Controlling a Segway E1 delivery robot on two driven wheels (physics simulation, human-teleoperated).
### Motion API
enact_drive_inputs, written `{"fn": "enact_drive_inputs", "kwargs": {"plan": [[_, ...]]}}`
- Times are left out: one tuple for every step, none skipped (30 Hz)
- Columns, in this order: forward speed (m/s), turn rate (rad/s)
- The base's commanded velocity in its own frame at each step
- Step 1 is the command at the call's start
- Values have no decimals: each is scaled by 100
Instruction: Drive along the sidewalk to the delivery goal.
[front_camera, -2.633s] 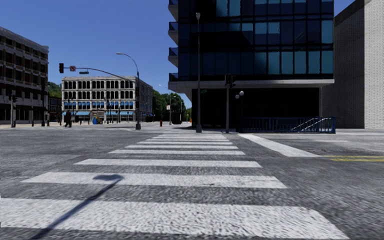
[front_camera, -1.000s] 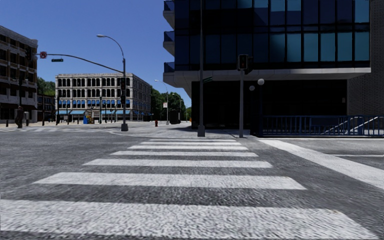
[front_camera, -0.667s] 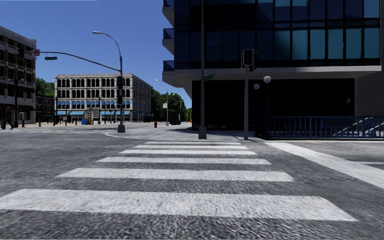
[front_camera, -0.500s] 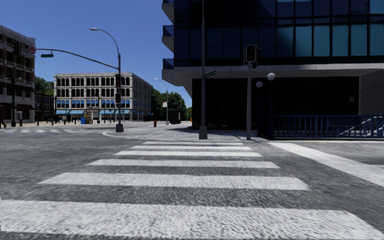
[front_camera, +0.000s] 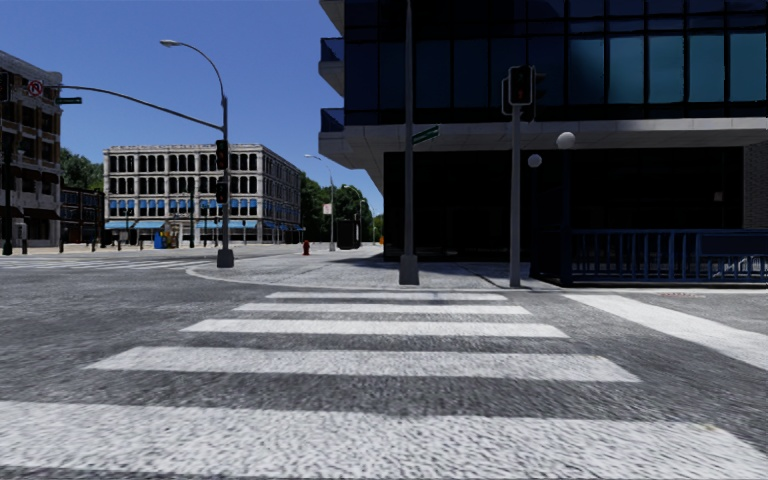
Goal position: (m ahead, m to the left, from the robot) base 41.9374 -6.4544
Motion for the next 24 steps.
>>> {"fn": "enact_drive_inputs", "kwargs": {"plan": [[200,0],[200,0],[200,1],[200,1],[200,3],[200,6],[200,6],[200,6],[200,7],[200,7],[200,7],[200,7],[200,2],[200,2],[200,0],[200,0],[200,0],[200,0],[200,0],[200,0],[200,0],[200,0],[200,1],[200,12]]}}
